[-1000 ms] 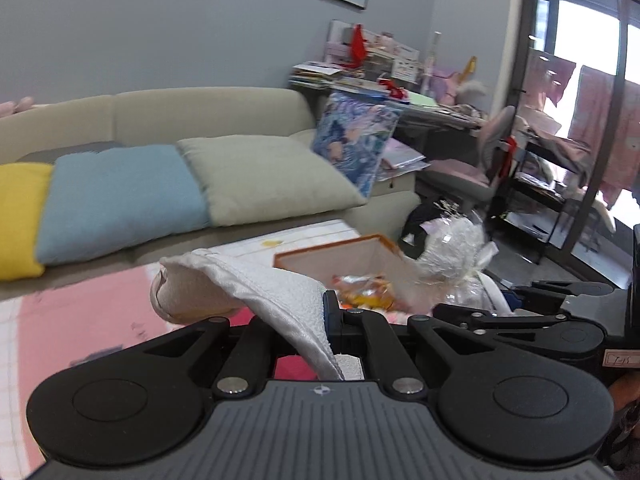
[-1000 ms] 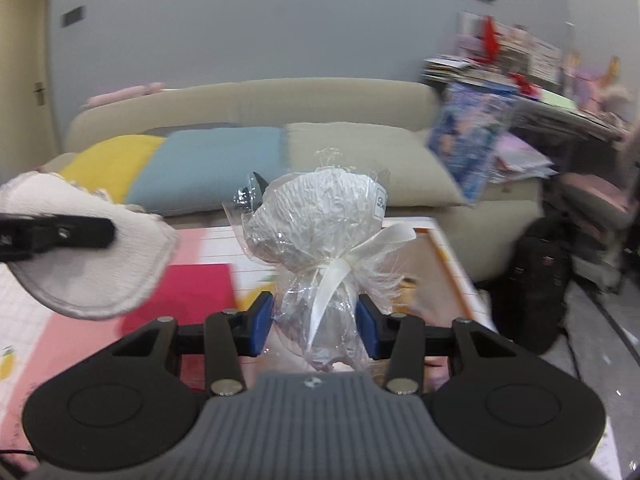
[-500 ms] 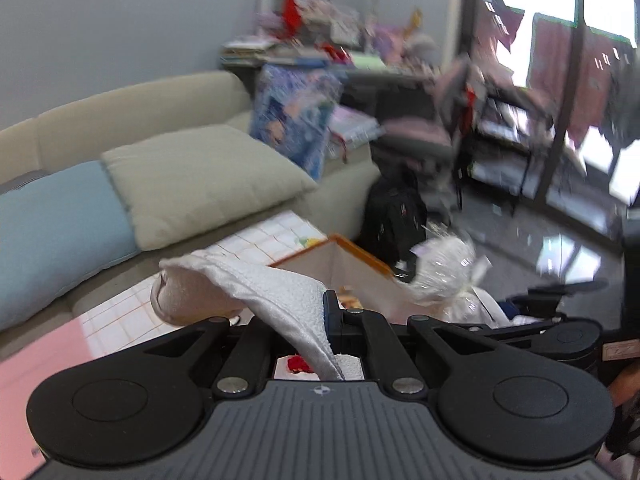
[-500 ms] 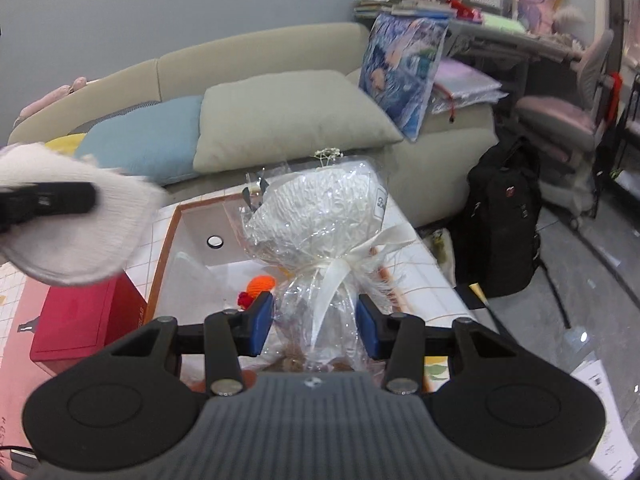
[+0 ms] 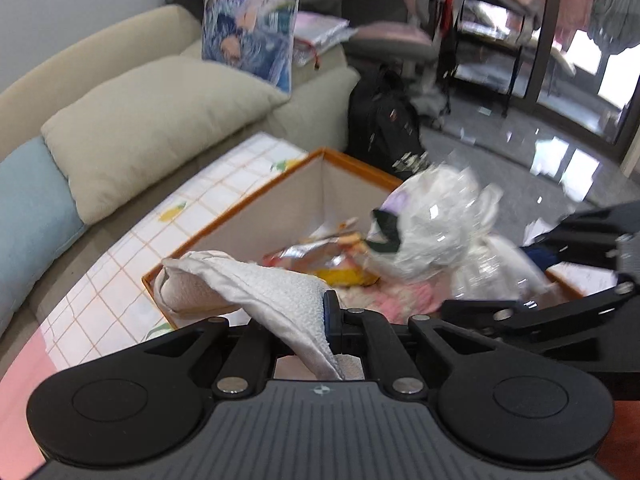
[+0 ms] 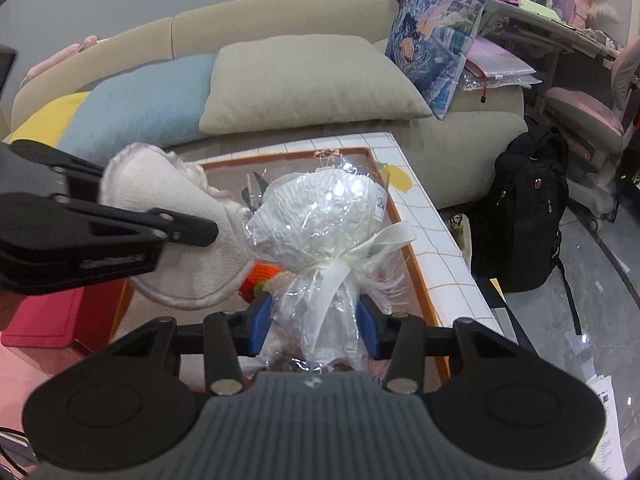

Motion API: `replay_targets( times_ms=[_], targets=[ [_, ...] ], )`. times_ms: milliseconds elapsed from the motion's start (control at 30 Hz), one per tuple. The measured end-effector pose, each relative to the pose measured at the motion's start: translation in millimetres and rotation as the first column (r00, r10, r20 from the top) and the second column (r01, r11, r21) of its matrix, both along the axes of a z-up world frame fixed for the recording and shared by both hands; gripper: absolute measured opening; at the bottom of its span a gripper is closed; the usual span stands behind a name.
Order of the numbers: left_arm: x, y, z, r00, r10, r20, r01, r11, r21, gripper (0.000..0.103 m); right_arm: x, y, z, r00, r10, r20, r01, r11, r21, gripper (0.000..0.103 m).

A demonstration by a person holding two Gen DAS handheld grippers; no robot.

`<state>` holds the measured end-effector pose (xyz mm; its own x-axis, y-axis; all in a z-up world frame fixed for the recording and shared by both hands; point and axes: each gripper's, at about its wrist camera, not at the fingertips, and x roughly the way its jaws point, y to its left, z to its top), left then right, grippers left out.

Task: Organize soft objects
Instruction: 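Carry the bundle and cloth bag into the orange box and release both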

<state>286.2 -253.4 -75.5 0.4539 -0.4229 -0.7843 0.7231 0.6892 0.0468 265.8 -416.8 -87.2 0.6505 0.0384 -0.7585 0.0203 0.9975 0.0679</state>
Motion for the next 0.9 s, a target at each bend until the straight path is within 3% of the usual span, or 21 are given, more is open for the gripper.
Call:
replay_targets(
  times_ms=[133,167,300,633,900],
  targets=[
    [8,-1,-9,0.998,0.013,-0.054,-0.01,0.998,0.055,0.018,0,1,-4,1.0,0.012,-0.021,-0.012,1.0,-0.003,0.046],
    [8,0,-8,0.998,0.017,-0.059,-0.014,0.998,0.057,0.027,-1,2,-5,0.999,0.017,-0.026,-0.018,1.0,-0.006,0.046],
    [5,12,2,0.998,0.034,-0.06,-0.033,0.999,0.015,0.048,0,3,-6,0.999,0.024,-0.035,-0.024,1.0,-0.002,0.046],
    [-12,47,37,0.99,0.138,-0.013,-0.139,0.985,-0.103,0.048,10,16,1,0.997,0.064,-0.032,-0.063,0.998,0.026,0.048],
    [-29,60,46,0.982,0.184,0.045,-0.178,0.977,-0.117,0.043,32,42,-7,0.991,0.116,-0.072,-0.117,0.993,-0.012,0.052]
  ],
)
